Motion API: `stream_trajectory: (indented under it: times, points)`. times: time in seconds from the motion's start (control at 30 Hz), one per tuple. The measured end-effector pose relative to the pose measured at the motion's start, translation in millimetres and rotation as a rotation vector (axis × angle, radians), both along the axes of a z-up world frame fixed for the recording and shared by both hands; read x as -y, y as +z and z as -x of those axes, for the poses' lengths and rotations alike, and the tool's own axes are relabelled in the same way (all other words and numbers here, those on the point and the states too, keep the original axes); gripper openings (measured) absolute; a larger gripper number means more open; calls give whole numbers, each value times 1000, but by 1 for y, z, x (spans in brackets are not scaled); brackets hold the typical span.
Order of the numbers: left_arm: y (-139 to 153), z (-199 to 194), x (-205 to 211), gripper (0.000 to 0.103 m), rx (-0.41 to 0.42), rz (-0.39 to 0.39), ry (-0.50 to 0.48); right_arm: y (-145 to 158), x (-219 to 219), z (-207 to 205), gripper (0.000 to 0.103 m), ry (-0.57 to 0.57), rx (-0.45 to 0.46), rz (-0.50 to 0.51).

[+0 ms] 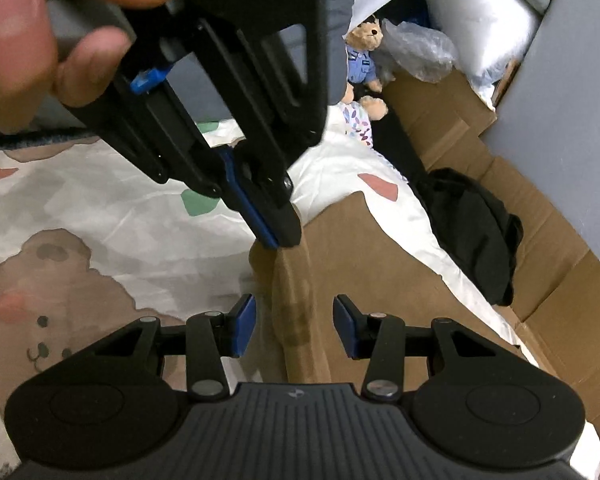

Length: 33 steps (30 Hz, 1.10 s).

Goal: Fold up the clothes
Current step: 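Pinch the end of the folded brown shirt with both grippers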

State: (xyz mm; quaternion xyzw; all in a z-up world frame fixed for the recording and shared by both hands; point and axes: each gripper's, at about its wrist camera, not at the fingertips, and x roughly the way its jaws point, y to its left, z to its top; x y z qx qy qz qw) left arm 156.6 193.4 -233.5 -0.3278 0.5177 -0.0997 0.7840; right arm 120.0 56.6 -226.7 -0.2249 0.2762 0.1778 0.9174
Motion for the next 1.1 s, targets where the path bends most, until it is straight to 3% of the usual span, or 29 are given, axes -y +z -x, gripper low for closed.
stream_trajectory:
  times: [0.13, 0.2, 0.3, 0.5, 0.57, 0.73, 1.1]
  points:
    - [3, 3, -2, 1, 7, 9, -10, -5, -8, -15, 43, 0, -12, -5]
    - [4, 3, -2, 1, 5, 12, -19, -6, -9, -20, 5, 10, -23, -16]
    - [8, 1, -10, 6, 8, 24, -15, -4, -5, -23, 3, 17, -43, -56]
    - [7, -14, -23, 24, -1, -4, -13, 1, 9, -24, 3, -5, -65, -136]
    - [4, -22, -22, 39, -10, -12, -19, 3, 13, -21, 3, -7, -65, -158]
    - [-8, -45, -20, 59, -30, -10, -36, 8, 22, -21, 3, -6, -68, -195]
    - [-60, -109, -12, 61, -119, 89, -85, 23, 37, -21, 3, -16, -80, -276]
